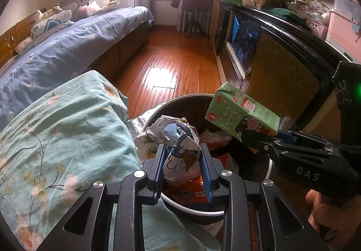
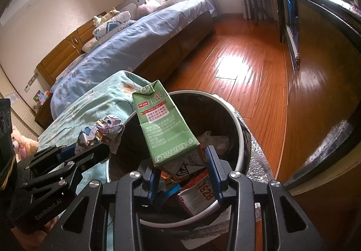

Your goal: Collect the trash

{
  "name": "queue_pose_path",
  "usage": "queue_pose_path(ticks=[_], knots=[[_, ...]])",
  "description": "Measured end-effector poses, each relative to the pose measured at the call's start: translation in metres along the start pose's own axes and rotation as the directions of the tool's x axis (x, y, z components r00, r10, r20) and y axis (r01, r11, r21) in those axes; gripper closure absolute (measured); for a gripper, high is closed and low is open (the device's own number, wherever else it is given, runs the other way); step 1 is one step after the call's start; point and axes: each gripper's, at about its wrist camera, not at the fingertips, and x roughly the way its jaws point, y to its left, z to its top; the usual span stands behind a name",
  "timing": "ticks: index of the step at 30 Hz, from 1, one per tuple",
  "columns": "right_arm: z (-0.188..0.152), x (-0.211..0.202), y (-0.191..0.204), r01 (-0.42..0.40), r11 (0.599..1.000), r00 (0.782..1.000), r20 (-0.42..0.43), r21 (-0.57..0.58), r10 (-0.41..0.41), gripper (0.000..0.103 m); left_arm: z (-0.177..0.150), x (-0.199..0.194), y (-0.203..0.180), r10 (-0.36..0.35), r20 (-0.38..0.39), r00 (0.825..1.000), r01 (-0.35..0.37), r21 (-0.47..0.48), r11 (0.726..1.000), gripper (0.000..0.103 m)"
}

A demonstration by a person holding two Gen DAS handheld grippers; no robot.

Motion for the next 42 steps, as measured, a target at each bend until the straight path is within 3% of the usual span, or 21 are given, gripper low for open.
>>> queue_pose_path(ticks=[30,32,36,42], knots=[[0.002,0.003,-0.009,0.002,1.0,1.0,-0.016,0.024,-0.002,0.063,0.002,0.005,0.004,-0.031,-0.013,0.999,0.031,-0.003,1.0,0.075],[0.004,0.004,-0.011,-0.002,0.999,1.0,-0.023,0.032,0.003,0.061,0.002,0.005,0.006,-0.038,-0.013,0.999,0.038,-0.001,0.999,0.07],[0.004,0.002,-0.014,-0.008,0.998,1.0,-0.023,0.055,0.01,0.057,0.0,-0.001,0.008,-0.034,-0.002,0.999,0.034,-0.003,0.999,0.049],[0.001,-0.014,-0.013,-0.024,0.996,1.0,0.01,0.08,0.023,0.045,-0.012,-0.017,0.019,-0.033,0.012,0.999,0.034,-0.032,0.999,0.048]])
